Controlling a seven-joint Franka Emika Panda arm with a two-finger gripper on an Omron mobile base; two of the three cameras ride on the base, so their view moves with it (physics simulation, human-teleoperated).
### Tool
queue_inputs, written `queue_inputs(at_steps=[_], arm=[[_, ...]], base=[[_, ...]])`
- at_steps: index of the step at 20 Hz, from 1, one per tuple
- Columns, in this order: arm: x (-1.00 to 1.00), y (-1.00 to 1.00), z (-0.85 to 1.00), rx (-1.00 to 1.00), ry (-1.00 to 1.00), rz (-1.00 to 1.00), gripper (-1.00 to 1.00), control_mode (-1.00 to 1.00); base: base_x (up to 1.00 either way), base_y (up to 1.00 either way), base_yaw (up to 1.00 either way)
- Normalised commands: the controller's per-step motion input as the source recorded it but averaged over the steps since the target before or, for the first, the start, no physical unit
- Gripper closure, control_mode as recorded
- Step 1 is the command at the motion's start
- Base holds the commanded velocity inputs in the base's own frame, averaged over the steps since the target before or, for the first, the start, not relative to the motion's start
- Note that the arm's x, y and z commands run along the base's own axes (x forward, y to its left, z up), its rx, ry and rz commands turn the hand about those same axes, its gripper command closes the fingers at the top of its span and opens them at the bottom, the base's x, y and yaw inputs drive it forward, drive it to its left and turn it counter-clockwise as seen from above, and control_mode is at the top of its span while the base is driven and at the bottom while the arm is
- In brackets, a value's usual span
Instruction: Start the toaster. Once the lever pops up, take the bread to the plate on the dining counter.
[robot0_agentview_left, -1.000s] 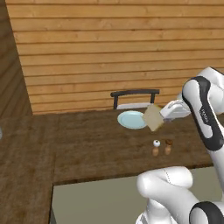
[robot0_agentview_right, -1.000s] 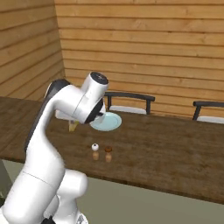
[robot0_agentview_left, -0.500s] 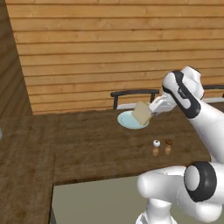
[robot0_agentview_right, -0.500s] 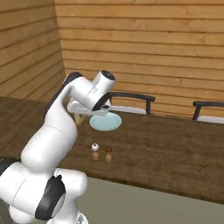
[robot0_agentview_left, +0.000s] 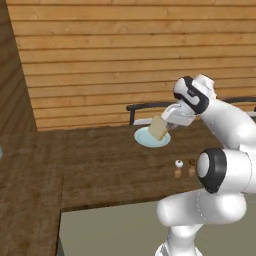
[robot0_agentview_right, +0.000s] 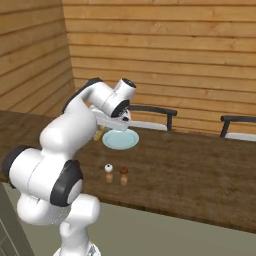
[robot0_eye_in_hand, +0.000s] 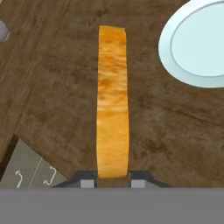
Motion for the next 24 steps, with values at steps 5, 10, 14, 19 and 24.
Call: queue_inputs(at_steps=[5,10,14,19,24], arm=[[0.36,-0.01,-0.38,0.00,0.15,-0.06,1.00,-1.00],[0.15,-0.06,-0.36,0.00,0.01,0.00,1.00,-1.00],[0.68,-0.10,-0.18,-0.02,0.00,0.00,1.00,-1.00],[0.72,0.00,-0.14,-0.03,0.02,-0.03,1.00,-1.00],[0.19,0.00,-0.37,0.00,0.02,0.00,1.00,-1.00]], base=[[0.00,0.00,0.00],[0.00,0.00,0.00],[0.00,0.00,0.00],[0.00,0.00,0.00],[0.00,0.00,0.00]])
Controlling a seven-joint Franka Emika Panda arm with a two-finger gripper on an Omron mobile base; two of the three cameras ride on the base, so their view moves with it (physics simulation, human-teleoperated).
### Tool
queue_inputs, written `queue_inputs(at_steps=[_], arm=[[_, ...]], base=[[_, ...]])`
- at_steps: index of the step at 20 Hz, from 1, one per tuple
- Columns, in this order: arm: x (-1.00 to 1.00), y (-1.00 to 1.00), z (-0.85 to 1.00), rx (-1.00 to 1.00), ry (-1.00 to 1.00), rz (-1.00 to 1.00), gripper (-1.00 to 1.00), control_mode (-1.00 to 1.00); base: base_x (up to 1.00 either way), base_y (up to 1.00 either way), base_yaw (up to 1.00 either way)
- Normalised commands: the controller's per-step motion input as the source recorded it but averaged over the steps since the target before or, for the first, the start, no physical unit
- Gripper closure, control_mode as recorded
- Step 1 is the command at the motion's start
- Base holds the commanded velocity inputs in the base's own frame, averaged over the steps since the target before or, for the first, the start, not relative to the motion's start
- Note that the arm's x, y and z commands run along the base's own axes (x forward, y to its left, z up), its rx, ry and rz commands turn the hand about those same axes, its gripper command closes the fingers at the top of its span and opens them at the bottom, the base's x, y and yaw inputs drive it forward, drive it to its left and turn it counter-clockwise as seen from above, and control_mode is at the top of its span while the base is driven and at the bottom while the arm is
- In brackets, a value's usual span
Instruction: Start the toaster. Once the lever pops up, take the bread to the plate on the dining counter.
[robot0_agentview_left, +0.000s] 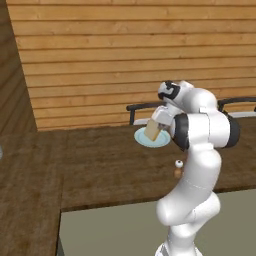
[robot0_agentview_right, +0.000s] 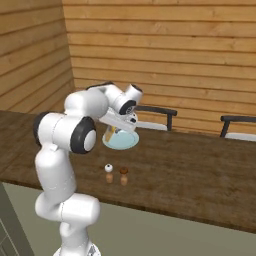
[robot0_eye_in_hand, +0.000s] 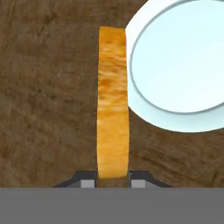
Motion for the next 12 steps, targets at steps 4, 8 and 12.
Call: queue_inputs(at_steps=[4,8,12], arm=[[0.46,0.00,-0.30,0.00,0.01,0.00,1.00,-1.00],[0.50,0.00,-0.20,0.00,0.00,0.00,1.00,-1.00],[0.49,0.00,-0.32,0.00,0.02,0.00,1.00,-1.00]], base=[[0.00,0.00,0.00],[0.00,0.00,0.00],[0.00,0.00,0.00]])
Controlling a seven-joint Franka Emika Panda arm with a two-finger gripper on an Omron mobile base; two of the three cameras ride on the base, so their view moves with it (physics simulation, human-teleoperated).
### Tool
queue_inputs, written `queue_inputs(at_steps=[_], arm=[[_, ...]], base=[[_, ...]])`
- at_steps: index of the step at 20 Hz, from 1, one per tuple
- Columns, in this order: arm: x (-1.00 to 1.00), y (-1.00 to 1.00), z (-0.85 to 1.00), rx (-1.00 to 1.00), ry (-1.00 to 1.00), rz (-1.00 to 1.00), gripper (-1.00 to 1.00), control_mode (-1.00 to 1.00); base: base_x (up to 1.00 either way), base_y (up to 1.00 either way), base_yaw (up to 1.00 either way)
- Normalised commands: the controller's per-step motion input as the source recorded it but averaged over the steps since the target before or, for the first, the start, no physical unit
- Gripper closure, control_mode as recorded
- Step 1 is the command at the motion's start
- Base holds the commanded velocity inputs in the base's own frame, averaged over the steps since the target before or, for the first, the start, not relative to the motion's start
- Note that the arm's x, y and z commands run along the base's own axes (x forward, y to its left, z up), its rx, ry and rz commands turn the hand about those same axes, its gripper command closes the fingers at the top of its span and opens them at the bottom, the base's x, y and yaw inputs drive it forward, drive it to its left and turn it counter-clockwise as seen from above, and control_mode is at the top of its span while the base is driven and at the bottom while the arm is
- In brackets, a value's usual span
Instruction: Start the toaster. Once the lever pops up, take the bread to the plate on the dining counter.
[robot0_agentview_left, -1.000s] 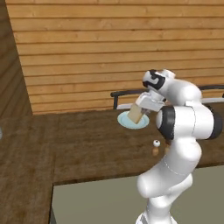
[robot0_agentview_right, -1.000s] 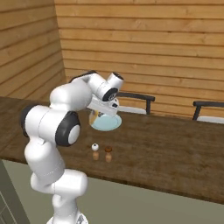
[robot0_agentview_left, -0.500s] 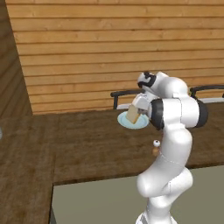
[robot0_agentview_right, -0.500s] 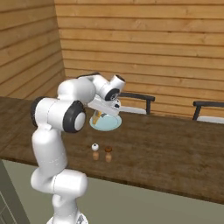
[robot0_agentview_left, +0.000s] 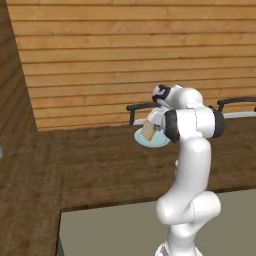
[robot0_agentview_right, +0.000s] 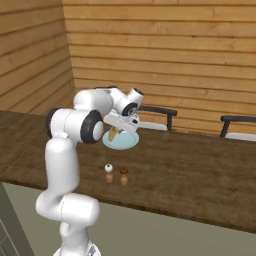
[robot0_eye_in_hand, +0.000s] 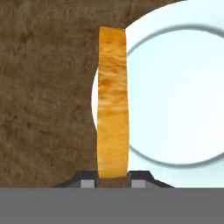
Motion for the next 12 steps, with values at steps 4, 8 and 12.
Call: queue_inputs(at_steps=[4,8,12], arm=[[0.45,0.00,-0.33,0.00,0.04,0.00,1.00,-1.00],[0.37,0.00,-0.39,0.00,0.05,0.00,1.00,-1.00],[0.29,0.00,-0.19,0.00,0.03,0.00,1.00,-1.00]], base=[[0.00,0.00,0.00],[0.00,0.00,0.00],[0.00,0.00,0.00]])
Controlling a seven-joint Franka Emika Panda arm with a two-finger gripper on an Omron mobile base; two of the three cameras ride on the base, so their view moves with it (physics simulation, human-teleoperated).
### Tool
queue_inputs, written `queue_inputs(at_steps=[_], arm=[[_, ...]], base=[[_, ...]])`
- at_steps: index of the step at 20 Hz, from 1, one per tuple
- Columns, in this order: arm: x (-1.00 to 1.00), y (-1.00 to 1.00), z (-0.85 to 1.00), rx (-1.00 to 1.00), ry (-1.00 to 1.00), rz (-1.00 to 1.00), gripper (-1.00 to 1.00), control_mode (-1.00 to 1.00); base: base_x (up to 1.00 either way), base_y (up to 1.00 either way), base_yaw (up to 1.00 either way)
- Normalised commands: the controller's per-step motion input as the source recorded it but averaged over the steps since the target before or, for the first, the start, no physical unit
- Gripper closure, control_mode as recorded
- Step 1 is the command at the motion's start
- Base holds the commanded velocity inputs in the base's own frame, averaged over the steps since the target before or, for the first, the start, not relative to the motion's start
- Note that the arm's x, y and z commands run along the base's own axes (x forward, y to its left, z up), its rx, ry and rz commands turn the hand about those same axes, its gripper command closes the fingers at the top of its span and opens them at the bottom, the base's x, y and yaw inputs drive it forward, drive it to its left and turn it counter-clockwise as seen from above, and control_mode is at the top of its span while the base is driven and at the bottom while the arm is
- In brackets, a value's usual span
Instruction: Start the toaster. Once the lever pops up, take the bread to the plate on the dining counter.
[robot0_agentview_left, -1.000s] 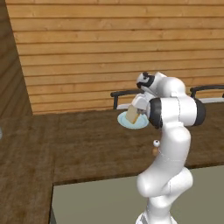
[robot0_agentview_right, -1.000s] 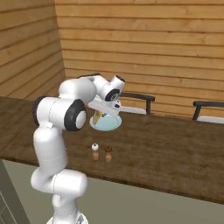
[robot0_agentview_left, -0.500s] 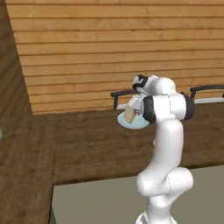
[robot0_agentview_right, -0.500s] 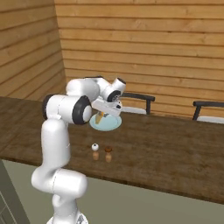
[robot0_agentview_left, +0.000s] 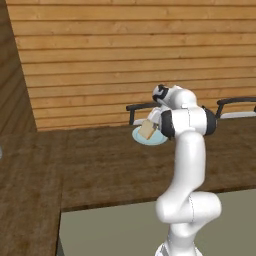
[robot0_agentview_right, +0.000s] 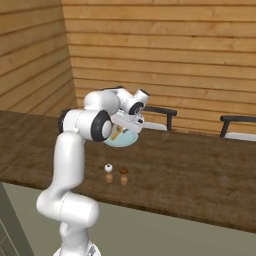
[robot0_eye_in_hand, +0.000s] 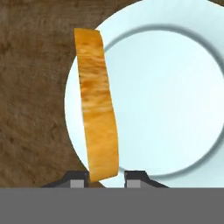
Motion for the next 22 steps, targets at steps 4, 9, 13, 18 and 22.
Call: queue_inputs(at_steps=[4,9,13,18,22], arm=[[0.00,0.06,-0.13,0.00,0.00,0.00,1.00,-1.00],[-0.07,0.17,0.00,0.00,0.02,0.00,-1.00,-1.00],[-0.19,0.02,0.00,0.00,0.00,0.00,-1.00,-1.00],[-0.33,-0.36,0.00,-0.02,0.00,-0.02,-1.00,-1.00],[-0.54,-0.46,0.07,-0.04,0.00,-0.04,-1.00,-1.00]], base=[[0.00,0.00,0.00],[0.00,0.00,0.00],[0.00,0.00,0.00],[0.00,0.00,0.00],[0.00,0.00,0.00]])
